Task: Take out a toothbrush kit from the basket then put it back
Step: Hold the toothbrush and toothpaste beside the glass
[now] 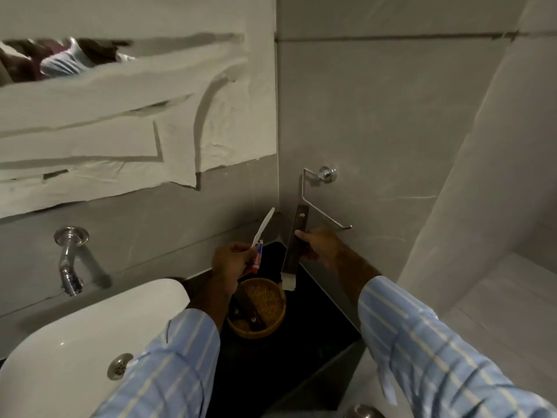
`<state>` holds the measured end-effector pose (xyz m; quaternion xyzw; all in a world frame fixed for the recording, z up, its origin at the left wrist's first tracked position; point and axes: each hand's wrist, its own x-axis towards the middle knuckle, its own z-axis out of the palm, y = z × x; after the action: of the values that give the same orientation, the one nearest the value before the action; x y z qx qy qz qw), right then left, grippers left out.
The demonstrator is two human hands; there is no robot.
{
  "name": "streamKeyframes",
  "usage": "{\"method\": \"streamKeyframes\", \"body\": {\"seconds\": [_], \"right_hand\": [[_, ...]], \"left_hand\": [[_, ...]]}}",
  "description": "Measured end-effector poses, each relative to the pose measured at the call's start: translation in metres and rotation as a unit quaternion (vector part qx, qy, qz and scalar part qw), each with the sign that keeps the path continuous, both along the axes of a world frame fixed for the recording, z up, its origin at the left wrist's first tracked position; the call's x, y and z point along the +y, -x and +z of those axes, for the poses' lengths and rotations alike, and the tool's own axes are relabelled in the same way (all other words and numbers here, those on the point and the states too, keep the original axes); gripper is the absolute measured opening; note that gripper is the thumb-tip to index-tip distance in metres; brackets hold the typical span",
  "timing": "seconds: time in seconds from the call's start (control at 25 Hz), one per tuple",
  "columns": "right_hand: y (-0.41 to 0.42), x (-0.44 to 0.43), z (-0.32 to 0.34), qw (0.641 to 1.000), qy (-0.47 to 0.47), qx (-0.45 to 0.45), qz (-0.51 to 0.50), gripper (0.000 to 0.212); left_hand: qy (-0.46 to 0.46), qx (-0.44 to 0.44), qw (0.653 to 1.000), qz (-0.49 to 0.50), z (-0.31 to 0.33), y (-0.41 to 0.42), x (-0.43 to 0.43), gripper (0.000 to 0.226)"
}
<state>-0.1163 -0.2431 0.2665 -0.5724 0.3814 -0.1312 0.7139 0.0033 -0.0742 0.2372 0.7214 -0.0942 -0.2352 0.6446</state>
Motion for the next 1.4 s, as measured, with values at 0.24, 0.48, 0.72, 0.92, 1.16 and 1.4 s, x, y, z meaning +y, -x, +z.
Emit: {"method": "streamKeyframes", "body": {"seconds": [0.24,0.48,0.72,0.92,1.16,1.4], "right_hand": [[0.057,0.012,-0.064,0.995,-0.06,0.079,-0.032,0.042],[0.135,0.022,-0.113,0.987,-0.091,0.114,-0.066,0.04],[0.221,0.01,-0.184,0.964,-0.101,0.226,-0.095,0.039],[0.276,0.004,-0.244,0.927,-0.113,0.345,-0.093,0.023],[0.313,-0.002,-0.306,0.891,-0.216,0.374,-0.143,0.023],[0.333,-0.021,-0.339,0.881,-0.265,0.35,-0.178,0.025]], "left_hand": [[-0.087,0.084,0.991,-0.061,-0.073,0.044,-0.005,0.009],[-0.114,0.12,0.979,-0.119,-0.134,0.114,-0.014,0.007],[-0.2,0.162,0.949,-0.184,-0.187,0.172,-0.035,0.012],[-0.258,0.147,0.926,-0.233,-0.226,0.208,-0.046,0.012],[-0.297,0.158,0.906,-0.258,-0.257,0.231,-0.052,0.014],[-0.304,0.16,0.904,-0.255,-0.271,0.236,-0.062,0.015]]}}
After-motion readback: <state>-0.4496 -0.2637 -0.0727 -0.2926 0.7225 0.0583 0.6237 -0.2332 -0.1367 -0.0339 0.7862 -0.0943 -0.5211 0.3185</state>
